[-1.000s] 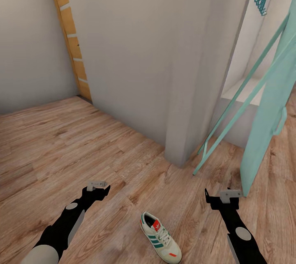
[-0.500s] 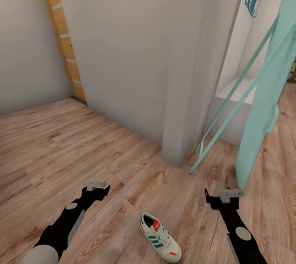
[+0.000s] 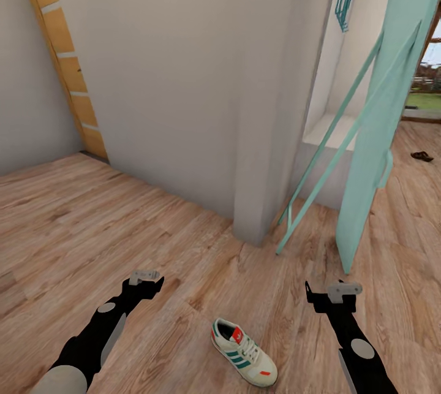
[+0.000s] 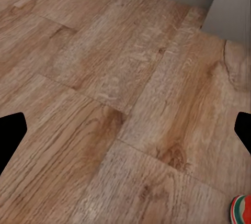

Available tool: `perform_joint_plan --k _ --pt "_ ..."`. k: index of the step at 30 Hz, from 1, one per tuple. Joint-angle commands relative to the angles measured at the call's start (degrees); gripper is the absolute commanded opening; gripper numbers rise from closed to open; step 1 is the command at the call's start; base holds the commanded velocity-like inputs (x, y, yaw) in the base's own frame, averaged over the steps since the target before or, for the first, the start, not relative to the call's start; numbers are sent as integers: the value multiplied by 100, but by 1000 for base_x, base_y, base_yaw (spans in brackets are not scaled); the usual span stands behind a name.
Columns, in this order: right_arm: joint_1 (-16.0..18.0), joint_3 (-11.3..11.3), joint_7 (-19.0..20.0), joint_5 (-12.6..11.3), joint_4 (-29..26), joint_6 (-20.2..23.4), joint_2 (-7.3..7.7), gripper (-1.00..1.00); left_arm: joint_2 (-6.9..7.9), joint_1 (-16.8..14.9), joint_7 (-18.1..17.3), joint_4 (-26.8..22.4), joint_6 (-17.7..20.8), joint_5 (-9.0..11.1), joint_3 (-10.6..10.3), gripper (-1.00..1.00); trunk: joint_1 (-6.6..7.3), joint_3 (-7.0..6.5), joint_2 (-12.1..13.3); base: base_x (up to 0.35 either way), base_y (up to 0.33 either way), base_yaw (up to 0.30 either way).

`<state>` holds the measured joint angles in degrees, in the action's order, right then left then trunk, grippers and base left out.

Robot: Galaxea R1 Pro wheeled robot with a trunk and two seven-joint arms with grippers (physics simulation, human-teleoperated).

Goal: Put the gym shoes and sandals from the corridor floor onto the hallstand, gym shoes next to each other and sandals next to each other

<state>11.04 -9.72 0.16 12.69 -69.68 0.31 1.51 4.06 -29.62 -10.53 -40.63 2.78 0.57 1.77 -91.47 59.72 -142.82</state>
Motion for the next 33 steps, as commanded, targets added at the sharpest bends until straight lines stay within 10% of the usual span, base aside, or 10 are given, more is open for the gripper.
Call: perform_joint_plan --k 1,33 --pt "3 -4 2 56 -2 3 -1 100 -1 0 -37 -8 29 6 18 100 1 2 -2 0 100 -245" --pt "3 -4 2 55 -2 3 -1 100 5 0 -45 -11 27 4 18 100 1 -107 -2 5 11 -245"
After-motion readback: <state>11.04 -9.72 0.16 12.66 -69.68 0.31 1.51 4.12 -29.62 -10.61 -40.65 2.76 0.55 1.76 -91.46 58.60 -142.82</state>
